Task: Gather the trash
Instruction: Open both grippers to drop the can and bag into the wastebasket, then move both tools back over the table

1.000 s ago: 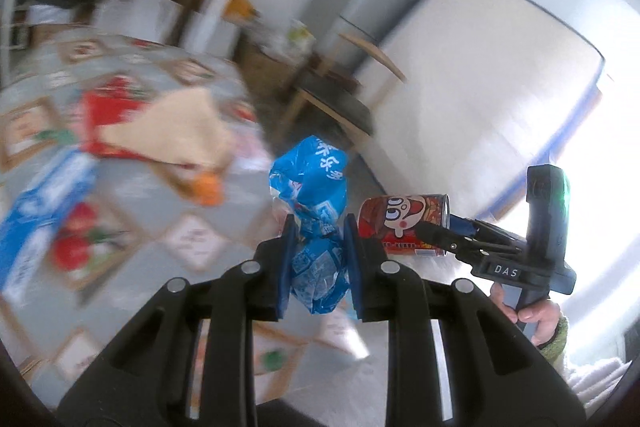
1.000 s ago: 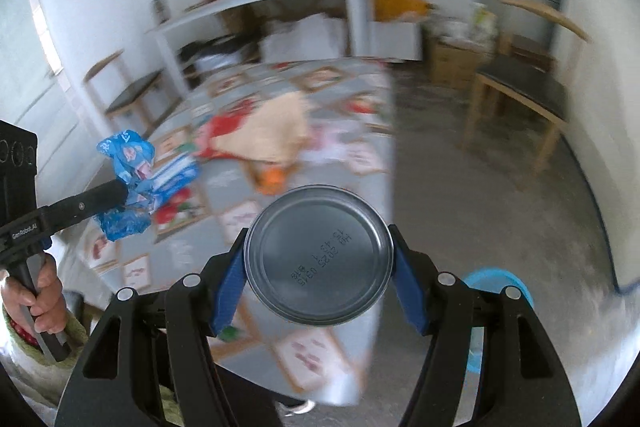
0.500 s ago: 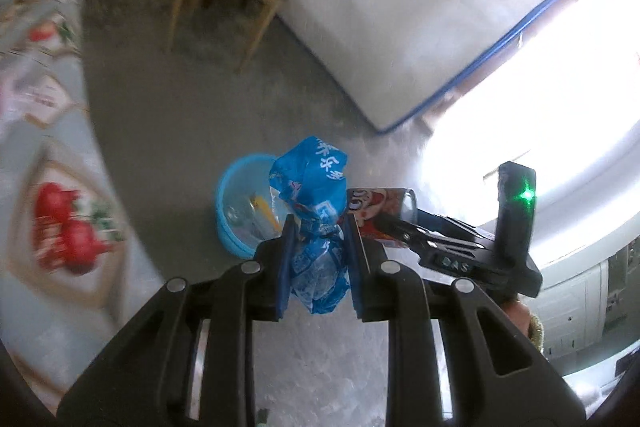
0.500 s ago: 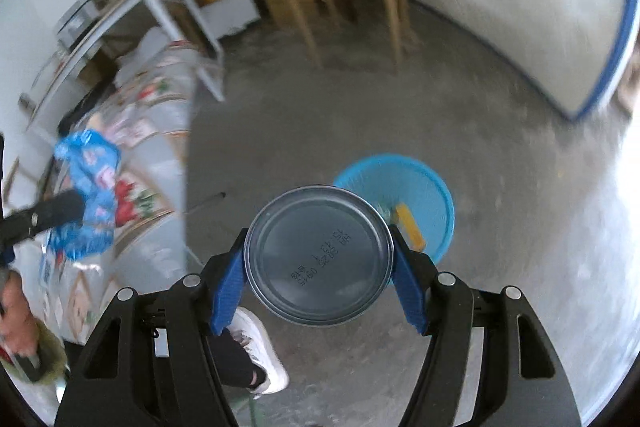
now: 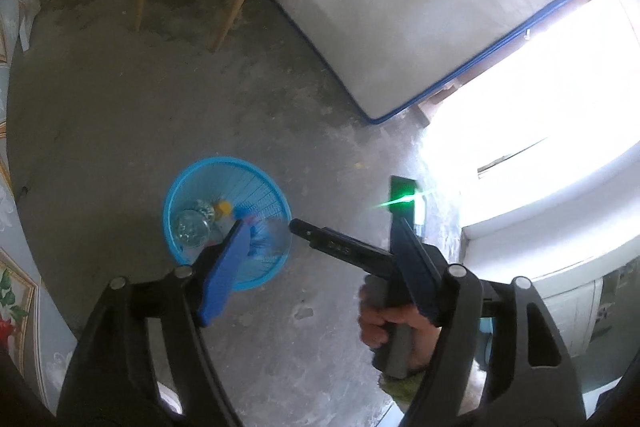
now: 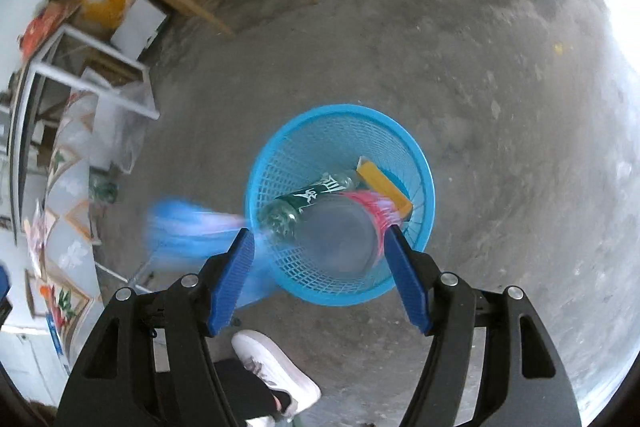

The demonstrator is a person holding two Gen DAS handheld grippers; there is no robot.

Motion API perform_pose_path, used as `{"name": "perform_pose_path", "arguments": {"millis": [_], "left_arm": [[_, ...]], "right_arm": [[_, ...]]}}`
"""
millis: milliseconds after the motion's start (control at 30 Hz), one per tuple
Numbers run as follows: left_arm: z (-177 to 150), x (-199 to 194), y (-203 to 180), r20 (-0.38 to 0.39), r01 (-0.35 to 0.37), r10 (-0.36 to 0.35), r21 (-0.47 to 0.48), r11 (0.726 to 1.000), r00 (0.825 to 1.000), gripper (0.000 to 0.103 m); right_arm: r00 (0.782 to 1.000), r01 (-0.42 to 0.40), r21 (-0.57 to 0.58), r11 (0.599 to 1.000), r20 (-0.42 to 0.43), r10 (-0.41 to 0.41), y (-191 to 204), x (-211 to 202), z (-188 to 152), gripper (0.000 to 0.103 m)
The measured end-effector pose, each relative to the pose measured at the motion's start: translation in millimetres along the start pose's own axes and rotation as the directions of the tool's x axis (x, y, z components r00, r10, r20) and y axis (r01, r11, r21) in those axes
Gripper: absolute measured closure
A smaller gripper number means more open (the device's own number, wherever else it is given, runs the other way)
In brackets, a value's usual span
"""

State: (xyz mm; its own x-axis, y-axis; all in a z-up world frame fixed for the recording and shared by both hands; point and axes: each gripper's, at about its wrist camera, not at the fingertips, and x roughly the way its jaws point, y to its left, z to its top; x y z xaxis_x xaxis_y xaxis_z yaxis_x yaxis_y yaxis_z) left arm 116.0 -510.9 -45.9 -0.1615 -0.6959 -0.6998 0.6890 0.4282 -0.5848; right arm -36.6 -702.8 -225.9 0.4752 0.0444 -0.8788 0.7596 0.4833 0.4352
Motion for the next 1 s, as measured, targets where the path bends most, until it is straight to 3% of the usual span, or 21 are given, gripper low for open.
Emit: {"name": "perform_pose_path", "arguments": {"millis": [233,533,667,767,900,1000], "left_arm": [[-19.3,-33.2,11.5,0.040,0.004,-0.004,0.000,1.000,0.999,0.033],[-35.5,-84.7,35.0,0.142,-0.035,0.031,0.026,0.999,0.989,0.027],[-68.7,-130.1,57.4,0.229,-0.125,0.122,0.000,0.992,0.966,0.024],[-95.7,-165.1,68.6,0.281,-0.147,0.145,-0.013,0.989,0.949,0.020],[-138.8,-218.9,90.9,0.357,-0.215,0.215,-0.041,0.976,0.909,0.017],[-170.0,-256.0,114.2,0.402,-0.280,0.292,-0.092,0.956,0.868,0.016]], "right_arm": [[1.000,-0.003,-0.025,1.000,-0.001,0.003,1.5,2.8,-14.9,0.037],[0.996,-0.035,-0.135,0.990,0.082,0.047,33.6,-55.2,-33.0,0.037],[0.981,-0.113,-0.231,0.966,0.126,0.145,72.3,-91.6,-51.4,0.028],[0.972,-0.155,-0.319,0.935,0.118,0.202,109.2,-108.2,-66.0,0.024],[0.965,-0.219,-0.419,0.881,0.041,0.259,169.9,-111.8,-87.7,0.024],[0.955,-0.267,-0.491,0.829,-0.018,0.297,216.5,-109.8,-111.6,0.024]]}}
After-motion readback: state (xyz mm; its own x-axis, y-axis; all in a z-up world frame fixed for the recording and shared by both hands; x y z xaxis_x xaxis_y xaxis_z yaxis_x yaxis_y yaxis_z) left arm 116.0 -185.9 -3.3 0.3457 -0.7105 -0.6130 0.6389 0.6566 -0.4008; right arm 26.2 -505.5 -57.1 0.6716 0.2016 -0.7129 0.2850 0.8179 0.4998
